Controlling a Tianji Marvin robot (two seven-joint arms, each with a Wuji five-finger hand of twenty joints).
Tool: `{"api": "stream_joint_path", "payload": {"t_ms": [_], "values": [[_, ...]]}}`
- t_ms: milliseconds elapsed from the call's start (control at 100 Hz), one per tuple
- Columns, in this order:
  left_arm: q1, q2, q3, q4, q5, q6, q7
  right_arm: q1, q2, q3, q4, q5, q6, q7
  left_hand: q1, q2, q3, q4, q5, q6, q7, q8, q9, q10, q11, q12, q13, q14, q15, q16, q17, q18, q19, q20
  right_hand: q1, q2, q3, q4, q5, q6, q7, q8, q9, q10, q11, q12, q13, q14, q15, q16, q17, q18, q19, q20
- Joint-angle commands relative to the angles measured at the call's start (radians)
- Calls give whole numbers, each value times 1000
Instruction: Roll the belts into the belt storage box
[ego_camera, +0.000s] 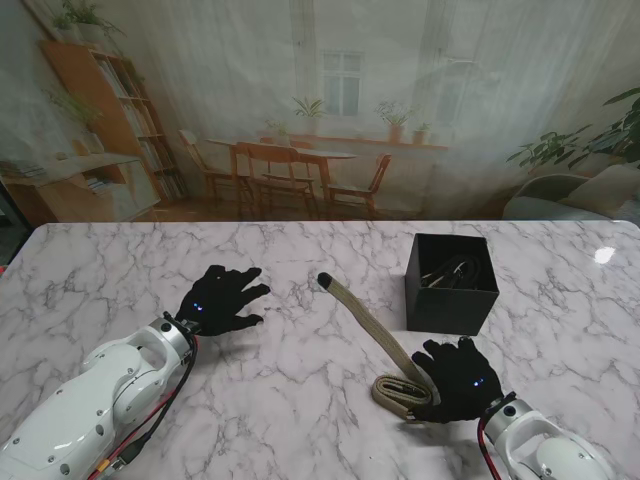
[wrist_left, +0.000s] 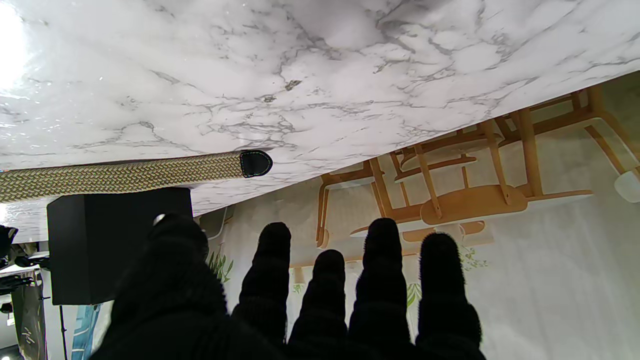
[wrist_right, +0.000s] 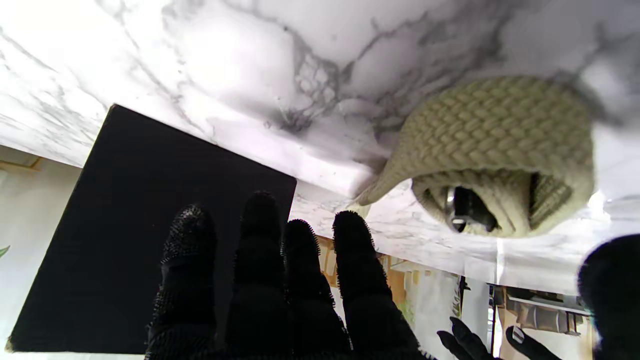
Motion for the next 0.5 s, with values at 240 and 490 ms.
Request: {"api": "stream_joint_path", "payload": {"t_ms": [240, 490], "values": [[1, -1, -1, 2, 1, 4, -11, 32, -4, -68, 26, -40, 78, 61, -4, 51, -26, 3, -10, 19, 0, -2, 9, 22, 16, 10, 11, 1, 20, 7, -3, 4, 17, 19, 74, -98, 19, -7, 122, -15, -17, 227, -67, 26, 9, 0, -30, 19, -14, -1, -19, 36, -6, 9], [2, -1, -2, 3, 0, 4, -8, 57, -7, -105, 60, -32, 132, -7, -2, 51, -25, 3, -9, 19, 1, -2, 10, 23, 16, 10, 11, 1, 21, 7, -4, 3, 17, 19, 415, -129, -109, 27, -17, -248, 460, 539, -5, -20, 152, 70, 40, 5, 63, 26, 18, 45, 49, 20]]}}
